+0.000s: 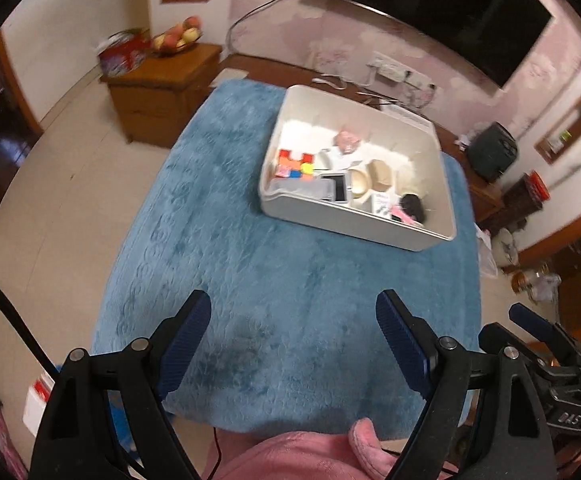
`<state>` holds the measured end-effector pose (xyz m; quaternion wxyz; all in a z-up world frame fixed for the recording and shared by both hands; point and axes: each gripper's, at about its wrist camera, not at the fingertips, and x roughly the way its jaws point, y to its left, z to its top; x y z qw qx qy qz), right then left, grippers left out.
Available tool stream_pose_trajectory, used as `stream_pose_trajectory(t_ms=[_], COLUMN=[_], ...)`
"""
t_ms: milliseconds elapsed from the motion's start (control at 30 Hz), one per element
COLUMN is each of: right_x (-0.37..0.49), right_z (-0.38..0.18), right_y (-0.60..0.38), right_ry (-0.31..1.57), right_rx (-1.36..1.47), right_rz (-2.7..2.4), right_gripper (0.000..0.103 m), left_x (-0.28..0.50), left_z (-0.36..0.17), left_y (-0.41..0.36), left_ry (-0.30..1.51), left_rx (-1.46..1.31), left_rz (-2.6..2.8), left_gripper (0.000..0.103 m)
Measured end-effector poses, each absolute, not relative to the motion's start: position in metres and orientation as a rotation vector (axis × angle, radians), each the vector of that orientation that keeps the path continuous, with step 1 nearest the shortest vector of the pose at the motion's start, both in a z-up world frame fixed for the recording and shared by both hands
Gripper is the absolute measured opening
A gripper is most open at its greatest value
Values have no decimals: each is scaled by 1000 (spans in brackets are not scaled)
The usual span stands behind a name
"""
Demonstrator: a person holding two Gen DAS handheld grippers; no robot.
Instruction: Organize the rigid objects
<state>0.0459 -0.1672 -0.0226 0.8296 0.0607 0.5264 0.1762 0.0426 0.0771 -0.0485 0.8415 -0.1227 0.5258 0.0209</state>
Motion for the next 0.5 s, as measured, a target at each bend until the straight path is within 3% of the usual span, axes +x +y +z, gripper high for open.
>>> stream_pose_trajectory(t_ms=[200, 500], right_x=[21, -23], right_z=[-1, 17], right_y=[-157, -148], right_ry=[1093, 975], right_rx=[167, 171], right_rz=[268, 121], right_gripper=[102, 102], left_x=[36, 16], left_z=[-31, -15], left_y=[81, 86], left_ry=[1089, 986], left_rx=[-221, -167], left_rz=[-30, -55], left_gripper=[88, 99])
